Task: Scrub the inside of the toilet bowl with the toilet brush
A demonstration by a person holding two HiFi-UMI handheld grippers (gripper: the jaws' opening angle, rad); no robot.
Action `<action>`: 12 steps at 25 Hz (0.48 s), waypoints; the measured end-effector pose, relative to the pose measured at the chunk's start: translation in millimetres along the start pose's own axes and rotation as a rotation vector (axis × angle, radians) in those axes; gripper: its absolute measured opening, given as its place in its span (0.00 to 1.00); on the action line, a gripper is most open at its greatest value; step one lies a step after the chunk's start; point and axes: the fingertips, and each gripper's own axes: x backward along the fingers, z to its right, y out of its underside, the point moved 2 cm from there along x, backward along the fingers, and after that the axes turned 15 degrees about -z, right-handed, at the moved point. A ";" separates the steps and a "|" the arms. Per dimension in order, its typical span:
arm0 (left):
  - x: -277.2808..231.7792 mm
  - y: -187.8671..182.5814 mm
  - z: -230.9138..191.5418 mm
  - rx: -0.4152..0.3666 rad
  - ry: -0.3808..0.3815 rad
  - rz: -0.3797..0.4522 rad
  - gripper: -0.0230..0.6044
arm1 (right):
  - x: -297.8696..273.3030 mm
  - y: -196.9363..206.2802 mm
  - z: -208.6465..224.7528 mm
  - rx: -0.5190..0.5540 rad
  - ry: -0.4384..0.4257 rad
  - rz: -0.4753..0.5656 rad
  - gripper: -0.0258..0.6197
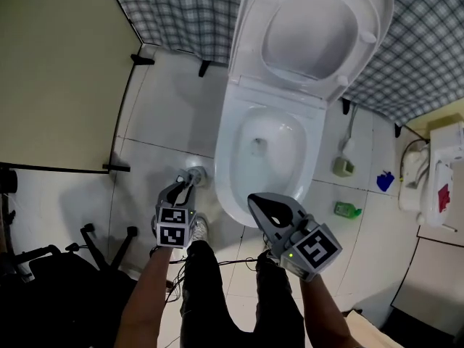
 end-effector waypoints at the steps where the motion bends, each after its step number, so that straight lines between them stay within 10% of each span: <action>1: -10.4 3.3 -6.2 -0.003 -0.005 -0.012 0.20 | -4.8 2.5 -0.1 -0.002 -0.004 -0.004 0.04; 12: -94.4 31.9 -46.6 -0.072 -0.024 -0.043 0.50 | -48.5 26.5 2.6 -0.035 -0.034 -0.046 0.04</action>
